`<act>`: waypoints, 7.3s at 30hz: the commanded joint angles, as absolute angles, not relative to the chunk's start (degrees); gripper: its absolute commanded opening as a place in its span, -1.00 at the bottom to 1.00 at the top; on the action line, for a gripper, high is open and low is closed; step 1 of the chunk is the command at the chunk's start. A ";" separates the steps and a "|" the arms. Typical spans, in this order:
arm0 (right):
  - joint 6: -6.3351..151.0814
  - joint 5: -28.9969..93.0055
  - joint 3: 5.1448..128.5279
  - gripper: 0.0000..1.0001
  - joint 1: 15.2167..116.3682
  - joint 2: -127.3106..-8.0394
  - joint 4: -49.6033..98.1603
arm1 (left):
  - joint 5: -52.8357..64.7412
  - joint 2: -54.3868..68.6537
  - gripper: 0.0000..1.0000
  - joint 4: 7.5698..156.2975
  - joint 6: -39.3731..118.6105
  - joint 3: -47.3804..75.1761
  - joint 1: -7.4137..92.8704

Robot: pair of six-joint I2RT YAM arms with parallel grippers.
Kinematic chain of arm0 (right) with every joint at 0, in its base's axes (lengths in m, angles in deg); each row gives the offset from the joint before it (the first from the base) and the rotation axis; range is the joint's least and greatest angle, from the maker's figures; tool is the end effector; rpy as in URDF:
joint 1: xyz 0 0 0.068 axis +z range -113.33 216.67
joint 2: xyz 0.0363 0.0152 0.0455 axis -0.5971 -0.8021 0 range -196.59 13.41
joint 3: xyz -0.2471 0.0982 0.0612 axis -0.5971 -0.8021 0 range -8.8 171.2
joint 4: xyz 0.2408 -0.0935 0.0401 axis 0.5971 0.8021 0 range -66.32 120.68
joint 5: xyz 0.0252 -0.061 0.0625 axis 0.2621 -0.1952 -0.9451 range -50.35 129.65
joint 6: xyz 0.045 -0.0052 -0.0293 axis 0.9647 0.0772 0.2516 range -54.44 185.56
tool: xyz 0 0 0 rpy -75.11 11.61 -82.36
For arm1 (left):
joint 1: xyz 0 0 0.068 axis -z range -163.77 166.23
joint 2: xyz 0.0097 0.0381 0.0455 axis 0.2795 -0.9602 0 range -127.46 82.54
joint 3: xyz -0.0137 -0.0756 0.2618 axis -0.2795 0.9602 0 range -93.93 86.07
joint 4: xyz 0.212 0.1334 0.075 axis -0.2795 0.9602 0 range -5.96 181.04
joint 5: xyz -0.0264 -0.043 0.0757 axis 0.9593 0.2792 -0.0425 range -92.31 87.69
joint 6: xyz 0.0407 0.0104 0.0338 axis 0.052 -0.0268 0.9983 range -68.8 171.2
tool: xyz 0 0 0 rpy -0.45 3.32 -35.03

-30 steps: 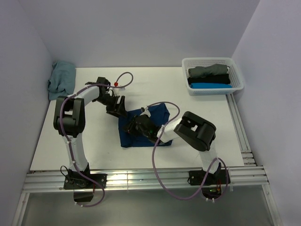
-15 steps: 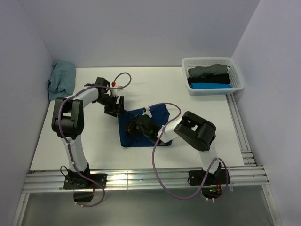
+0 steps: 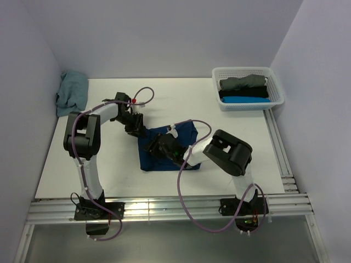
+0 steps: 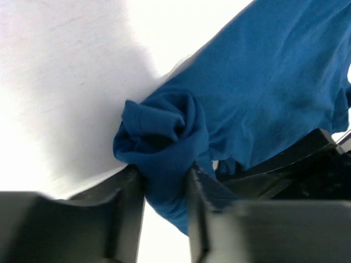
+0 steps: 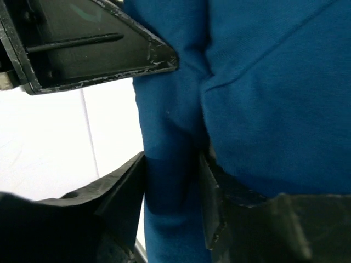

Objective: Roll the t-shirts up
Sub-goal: Roll the tshirt

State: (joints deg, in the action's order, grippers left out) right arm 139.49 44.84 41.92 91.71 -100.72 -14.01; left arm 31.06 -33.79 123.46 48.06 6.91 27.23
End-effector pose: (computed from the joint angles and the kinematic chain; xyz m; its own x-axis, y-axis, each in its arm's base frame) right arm 0.2261 0.3177 0.1148 -0.8082 0.5142 -0.2871 0.0260 0.5182 0.8549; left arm 0.3817 -0.0941 0.1490 -0.9690 0.1418 -0.2023 0.2318 0.8044 -0.5470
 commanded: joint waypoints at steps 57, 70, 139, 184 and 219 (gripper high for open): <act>117.77 81.30 101.24 0.18 101.96 -115.88 63.93 | 18.43 -36.73 -0.67 133.08 50.58 -4.02 32.58; 117.59 83.68 110.03 0.18 103.37 -122.20 71.67 | 18.35 -37.34 -0.63 133.69 50.58 -4.81 32.93; 145.19 45.18 37.16 -0.05 87.90 -98.31 -20.47 | 26.00 -37.17 -0.49 125.61 45.84 -3.14 31.52; 118.29 84.64 96.31 0.12 103.46 -115.52 64.18 | 16.50 -41.47 -0.65 135.28 46.98 -12.37 37.15; 136.21 50.12 42.82 -0.43 91.08 -93.99 -0.89 | 34.06 -36.82 0.69 138.54 53.66 -16.16 30.65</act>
